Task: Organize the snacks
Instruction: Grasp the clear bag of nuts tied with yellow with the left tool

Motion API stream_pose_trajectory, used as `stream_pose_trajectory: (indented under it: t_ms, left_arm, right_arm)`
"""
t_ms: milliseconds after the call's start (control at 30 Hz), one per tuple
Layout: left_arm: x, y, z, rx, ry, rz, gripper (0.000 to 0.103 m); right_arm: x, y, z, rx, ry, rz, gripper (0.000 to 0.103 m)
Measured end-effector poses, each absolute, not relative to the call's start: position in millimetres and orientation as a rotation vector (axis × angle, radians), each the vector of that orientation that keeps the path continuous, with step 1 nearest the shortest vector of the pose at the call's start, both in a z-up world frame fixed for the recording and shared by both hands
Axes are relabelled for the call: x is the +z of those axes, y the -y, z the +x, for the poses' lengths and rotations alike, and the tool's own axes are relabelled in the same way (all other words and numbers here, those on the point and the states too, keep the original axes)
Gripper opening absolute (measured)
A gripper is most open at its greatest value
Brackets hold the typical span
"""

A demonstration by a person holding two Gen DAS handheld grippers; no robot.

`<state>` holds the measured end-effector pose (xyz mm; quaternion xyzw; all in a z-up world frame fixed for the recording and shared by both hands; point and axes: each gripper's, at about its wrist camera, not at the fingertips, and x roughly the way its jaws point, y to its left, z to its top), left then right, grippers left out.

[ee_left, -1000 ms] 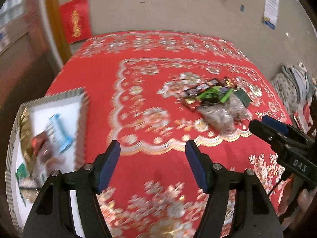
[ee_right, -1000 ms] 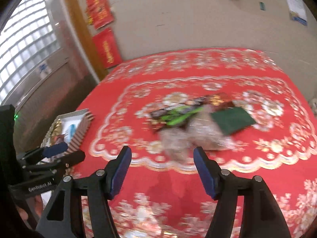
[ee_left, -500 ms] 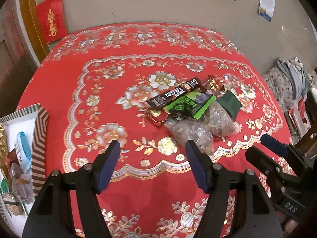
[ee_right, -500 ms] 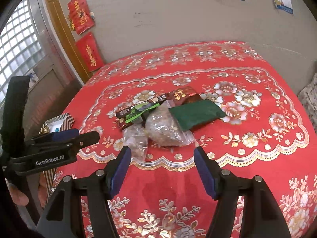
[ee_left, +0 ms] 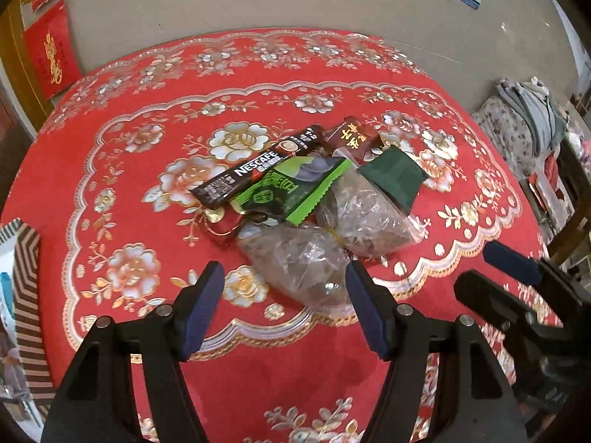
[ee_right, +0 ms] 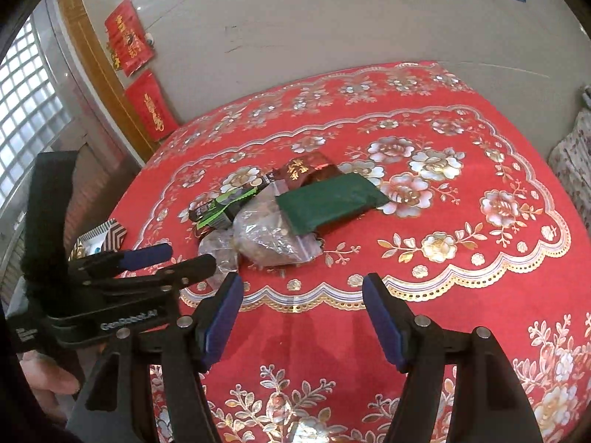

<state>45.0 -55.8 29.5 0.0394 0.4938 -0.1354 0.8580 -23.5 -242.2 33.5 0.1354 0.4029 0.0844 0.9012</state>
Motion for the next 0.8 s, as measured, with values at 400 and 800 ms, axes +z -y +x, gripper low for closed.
stream_pose_trajectory:
  t_ms: [400, 800]
  left_arm:
    - [11, 77, 63, -0.312, -1.060, 0.090, 0.069]
    - [9, 63, 41, -0.355, -1.044, 0.123, 0.031]
  right_arm:
    - [30, 251, -22, 0.163, -0.836, 0.297, 0.069]
    - [36, 270, 6, 0.119, -0.831, 0.346, 0.069]
